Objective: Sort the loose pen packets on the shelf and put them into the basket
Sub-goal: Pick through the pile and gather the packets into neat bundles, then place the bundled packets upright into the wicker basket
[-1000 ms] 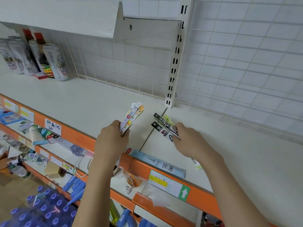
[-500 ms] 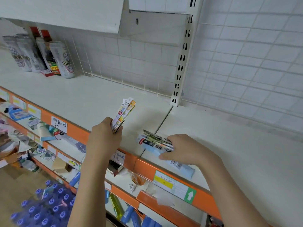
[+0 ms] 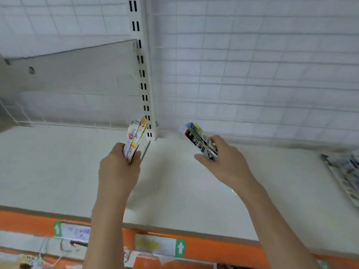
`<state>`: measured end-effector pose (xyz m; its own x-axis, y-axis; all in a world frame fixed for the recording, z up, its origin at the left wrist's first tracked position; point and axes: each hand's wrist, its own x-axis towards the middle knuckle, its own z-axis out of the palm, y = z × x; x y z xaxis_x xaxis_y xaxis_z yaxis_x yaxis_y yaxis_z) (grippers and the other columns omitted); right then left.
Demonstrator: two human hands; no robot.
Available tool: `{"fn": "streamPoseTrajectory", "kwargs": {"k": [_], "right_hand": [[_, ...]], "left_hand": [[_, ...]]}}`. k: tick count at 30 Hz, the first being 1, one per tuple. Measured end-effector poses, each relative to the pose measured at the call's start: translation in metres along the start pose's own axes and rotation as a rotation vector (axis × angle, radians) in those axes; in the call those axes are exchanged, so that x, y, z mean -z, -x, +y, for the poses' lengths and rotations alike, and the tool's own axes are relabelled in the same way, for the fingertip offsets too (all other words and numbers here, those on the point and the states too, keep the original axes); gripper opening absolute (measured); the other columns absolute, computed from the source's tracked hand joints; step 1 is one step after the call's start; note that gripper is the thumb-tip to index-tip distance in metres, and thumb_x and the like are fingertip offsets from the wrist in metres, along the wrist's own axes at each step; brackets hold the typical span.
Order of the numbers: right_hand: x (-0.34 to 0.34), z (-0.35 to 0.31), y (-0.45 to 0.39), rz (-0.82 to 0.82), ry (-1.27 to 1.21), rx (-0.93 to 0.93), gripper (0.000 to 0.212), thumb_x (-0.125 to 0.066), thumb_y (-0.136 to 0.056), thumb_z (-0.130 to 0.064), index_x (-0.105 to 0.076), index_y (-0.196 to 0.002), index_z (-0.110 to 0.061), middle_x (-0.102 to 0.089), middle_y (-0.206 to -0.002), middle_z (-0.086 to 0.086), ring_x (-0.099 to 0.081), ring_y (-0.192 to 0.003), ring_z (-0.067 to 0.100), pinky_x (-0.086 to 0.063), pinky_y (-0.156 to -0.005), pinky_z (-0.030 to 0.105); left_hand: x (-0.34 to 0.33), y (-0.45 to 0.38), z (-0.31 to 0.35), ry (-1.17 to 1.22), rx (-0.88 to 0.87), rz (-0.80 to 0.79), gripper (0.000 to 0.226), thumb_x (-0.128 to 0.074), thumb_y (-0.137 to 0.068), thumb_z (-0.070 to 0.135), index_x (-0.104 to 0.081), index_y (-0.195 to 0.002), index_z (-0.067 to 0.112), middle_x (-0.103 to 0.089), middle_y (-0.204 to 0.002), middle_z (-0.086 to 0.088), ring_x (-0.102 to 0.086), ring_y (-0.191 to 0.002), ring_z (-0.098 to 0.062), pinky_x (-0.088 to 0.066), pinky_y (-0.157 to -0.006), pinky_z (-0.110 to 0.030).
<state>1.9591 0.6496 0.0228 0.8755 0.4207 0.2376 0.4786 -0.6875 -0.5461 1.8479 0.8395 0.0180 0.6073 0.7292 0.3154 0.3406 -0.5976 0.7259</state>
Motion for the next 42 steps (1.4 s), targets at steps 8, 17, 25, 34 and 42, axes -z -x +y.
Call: {"fn": "streamPoseTrajectory", "kwargs": {"k": [8, 17, 25, 34, 42], "right_hand": [[0.061, 0.082, 0.013, 0.285, -0.411, -0.116, 0.028, -0.060, -0.089, -0.037, -0.052, -0.085, -0.011, -0.064, -0.070, 0.008, -0.066, -0.067, 0.014, -0.048, -0.062, 0.028], [0.137, 0.184, 0.057, 0.338, -0.596, -0.094, 0.022, -0.068, -0.084, -0.033, -0.051, -0.075, -0.023, -0.055, -0.058, -0.001, -0.058, -0.057, 0.018, -0.048, -0.058, 0.035], [0.231, 0.275, 0.089, 0.440, -0.842, -0.083, 0.017, -0.071, -0.082, -0.020, -0.061, -0.094, -0.028, -0.068, -0.074, -0.017, -0.064, -0.070, -0.005, -0.048, -0.064, 0.008], [0.249, 0.309, 0.100, 0.420, -0.824, -0.140, 0.018, -0.071, -0.082, -0.015, -0.065, -0.100, -0.014, -0.069, -0.074, -0.014, -0.067, -0.072, 0.005, -0.051, -0.067, 0.017], [0.287, 0.319, 0.100, 0.489, -0.655, -0.179, 0.031, -0.063, -0.088, -0.020, -0.043, -0.065, -0.014, -0.042, -0.048, -0.012, -0.037, -0.046, 0.008, -0.034, -0.049, 0.018]], "left_hand": [[-0.059, 0.029, 0.086, 0.177, -0.076, -0.030, 0.015, -0.056, -0.091, 0.021, -0.047, -0.093, 0.010, -0.044, -0.064, 0.009, -0.041, -0.055, -0.003, -0.030, -0.043, -0.011], [-0.133, 0.123, 0.187, 0.292, -0.090, -0.009, 0.038, -0.057, -0.091, 0.024, -0.032, -0.062, 0.024, -0.040, -0.052, 0.003, -0.041, -0.047, -0.016, -0.031, -0.045, -0.025], [-0.185, 0.209, 0.267, 0.349, -0.065, -0.052, 0.032, -0.052, -0.093, 0.026, -0.036, -0.066, 0.024, -0.048, -0.057, 0.000, -0.054, -0.057, -0.031, -0.043, -0.051, -0.042], [-0.202, 0.227, 0.295, 0.307, 0.002, -0.113, 0.030, -0.053, -0.093, 0.029, -0.040, -0.071, 0.013, -0.043, -0.059, -0.004, -0.039, -0.049, -0.020, -0.032, -0.039, -0.018], [-0.216, 0.225, 0.306, 0.402, 0.076, -0.161, 0.025, -0.055, -0.092, 0.031, -0.049, -0.087, 0.007, -0.046, -0.064, -0.004, -0.043, -0.053, -0.019, -0.034, -0.047, -0.025]]}}
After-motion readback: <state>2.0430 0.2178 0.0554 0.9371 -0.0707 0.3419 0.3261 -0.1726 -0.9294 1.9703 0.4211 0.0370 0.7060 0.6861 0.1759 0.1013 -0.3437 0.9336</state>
